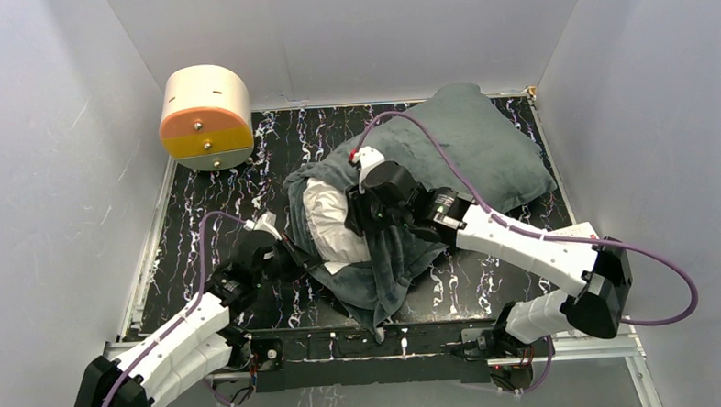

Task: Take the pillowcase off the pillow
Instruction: Remove the pillow from the pillowcase.

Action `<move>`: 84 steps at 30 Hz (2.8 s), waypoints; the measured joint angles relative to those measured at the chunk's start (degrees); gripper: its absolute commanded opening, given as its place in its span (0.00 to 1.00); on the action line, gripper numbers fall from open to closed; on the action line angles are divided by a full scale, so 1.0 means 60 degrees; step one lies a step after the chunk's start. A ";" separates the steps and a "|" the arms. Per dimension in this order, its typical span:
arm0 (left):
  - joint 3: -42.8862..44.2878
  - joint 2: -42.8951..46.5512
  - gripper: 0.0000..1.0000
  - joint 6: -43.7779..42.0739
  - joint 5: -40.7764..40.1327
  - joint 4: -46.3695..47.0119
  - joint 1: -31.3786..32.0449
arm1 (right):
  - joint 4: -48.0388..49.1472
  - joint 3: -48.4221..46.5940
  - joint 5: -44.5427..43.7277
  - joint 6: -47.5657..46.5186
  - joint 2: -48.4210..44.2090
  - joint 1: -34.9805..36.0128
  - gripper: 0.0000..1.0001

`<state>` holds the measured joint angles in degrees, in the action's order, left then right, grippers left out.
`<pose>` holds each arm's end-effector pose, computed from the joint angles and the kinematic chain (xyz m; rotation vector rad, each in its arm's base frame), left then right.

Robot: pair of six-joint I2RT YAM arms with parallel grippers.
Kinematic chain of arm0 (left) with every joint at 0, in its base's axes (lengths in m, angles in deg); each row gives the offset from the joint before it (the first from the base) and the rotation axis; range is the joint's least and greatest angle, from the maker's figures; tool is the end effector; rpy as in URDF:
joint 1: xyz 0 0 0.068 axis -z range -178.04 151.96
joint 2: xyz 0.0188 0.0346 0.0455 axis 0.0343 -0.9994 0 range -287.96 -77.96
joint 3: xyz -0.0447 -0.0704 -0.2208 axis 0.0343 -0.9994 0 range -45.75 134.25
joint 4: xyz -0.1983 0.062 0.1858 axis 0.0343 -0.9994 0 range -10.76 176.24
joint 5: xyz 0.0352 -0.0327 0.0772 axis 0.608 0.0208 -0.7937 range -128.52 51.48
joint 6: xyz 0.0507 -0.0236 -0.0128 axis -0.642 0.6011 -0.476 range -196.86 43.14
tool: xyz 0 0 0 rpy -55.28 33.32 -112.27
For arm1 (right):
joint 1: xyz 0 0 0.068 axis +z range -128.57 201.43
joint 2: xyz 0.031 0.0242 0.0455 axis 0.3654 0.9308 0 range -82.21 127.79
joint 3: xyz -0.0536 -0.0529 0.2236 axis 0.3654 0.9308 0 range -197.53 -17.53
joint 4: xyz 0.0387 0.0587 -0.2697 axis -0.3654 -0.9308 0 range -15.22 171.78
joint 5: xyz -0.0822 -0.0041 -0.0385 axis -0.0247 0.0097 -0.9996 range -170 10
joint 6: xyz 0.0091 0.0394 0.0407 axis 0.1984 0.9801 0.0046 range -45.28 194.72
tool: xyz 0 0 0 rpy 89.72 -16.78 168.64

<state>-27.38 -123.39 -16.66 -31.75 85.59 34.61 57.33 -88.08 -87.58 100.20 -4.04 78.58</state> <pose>0.1865 -0.1252 0.1548 -0.4571 2.2009 -1.0748 0.1887 0.2823 0.2982 -0.5245 2.1458 0.6970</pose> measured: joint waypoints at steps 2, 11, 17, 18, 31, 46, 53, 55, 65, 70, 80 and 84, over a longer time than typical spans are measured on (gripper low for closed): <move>0.0076 -0.0029 0.00 -0.0178 -0.0113 -0.0415 -0.0015 | -0.0277 -0.0233 -0.0164 -0.0171 -0.0106 0.0525 0.54; 0.0164 -0.0015 0.00 -0.0433 -0.0084 -0.0627 -0.0044 | -0.1847 -0.0324 -0.2765 0.0310 -0.0947 0.3155 0.60; 0.0164 0.0157 0.00 -0.0517 -0.0080 -0.0743 -0.0044 | -0.1956 0.1126 -0.4721 0.1020 -0.1712 0.3177 0.56; 0.0168 0.0168 0.00 -0.0525 -0.0080 -0.0758 -0.0044 | -0.1832 0.1395 -0.4892 0.1053 -0.1840 0.3177 0.55; 0.0168 0.0106 0.00 -0.0503 -0.0138 -0.0754 -0.0044 | -0.0896 0.1978 -0.5803 0.1060 -0.1322 0.2641 0.17; 0.0656 0.0098 0.00 -0.0492 -0.0678 -0.1683 0.0015 | 0.2845 0.6142 -0.2594 0.1967 -0.2645 -0.1759 0.19; 0.0736 -0.0186 0.00 -0.1049 -0.0627 -0.1515 -0.0047 | 0.1027 0.4801 -0.0357 0.0820 -0.4207 -0.1985 0.66; 0.0809 -0.0372 0.00 -0.1111 -0.0521 -0.1402 -0.0055 | 0.0521 0.4124 0.0714 0.0488 -0.4681 -0.1985 0.65; 0.0809 -0.0335 0.00 -0.1155 -0.0412 -0.1399 -0.0055 | 0.0576 0.2583 0.3621 -0.0153 -0.2626 0.0495 0.65; 0.0820 -0.0339 0.00 -0.1173 -0.0361 -0.1402 -0.0055 | 0.0306 0.1778 0.2798 -0.0659 -0.0674 0.1577 0.63; 0.0823 0.0033 0.00 -0.1220 -0.0302 -0.1683 -0.0069 | 0.0117 0.1570 0.0820 -0.1515 0.0696 0.1577 0.51; 0.0823 0.0040 0.00 -0.1220 -0.0291 -0.1727 -0.0095 | 0.0171 0.1515 0.0980 -0.1745 0.1005 0.1555 0.12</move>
<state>-22.44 -123.15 -23.98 -33.50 75.23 34.04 58.36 -78.99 -81.70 89.73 2.00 87.91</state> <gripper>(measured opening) 0.013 0.424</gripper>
